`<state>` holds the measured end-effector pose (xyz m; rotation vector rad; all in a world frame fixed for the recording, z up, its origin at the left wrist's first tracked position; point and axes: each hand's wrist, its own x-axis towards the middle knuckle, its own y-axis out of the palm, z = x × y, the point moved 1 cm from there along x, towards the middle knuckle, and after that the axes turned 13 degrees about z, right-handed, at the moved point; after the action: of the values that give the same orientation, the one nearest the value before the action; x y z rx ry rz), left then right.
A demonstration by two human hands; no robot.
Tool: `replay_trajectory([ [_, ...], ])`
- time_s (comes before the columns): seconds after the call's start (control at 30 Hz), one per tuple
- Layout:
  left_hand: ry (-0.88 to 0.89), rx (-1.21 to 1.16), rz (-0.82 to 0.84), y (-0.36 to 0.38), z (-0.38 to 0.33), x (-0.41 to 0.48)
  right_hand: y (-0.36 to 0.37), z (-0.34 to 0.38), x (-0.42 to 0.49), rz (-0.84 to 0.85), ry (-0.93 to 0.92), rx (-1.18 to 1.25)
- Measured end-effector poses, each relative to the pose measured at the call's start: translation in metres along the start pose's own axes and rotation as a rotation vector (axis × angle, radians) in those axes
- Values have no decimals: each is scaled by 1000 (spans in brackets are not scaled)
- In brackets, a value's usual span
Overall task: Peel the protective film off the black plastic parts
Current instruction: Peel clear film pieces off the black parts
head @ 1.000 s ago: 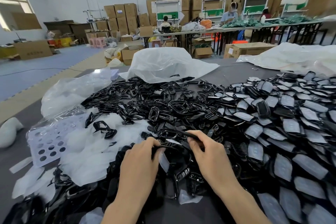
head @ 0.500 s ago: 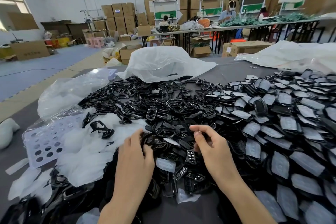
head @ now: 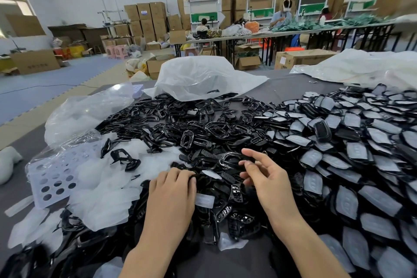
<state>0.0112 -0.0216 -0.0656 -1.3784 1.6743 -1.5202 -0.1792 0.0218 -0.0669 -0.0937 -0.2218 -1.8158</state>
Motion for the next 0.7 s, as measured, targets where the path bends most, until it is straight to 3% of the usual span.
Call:
replay_trajectory([
  [0.13, -25, -701, -21, -10, -7, 0, 6, 0, -3, 32, 4, -24],
  [0.2, 5, -881, 35, -15, -12, 0, 10, -1, -4, 44, 5, -46],
  [0.5, 50, -1187, 185, -17, -16, -1, 18, -4, -5, 36, 6, -57],
  [0.7, 37, -892, 107, -14, -18, -3, 22, -1, -10, 112, 5, -11],
])
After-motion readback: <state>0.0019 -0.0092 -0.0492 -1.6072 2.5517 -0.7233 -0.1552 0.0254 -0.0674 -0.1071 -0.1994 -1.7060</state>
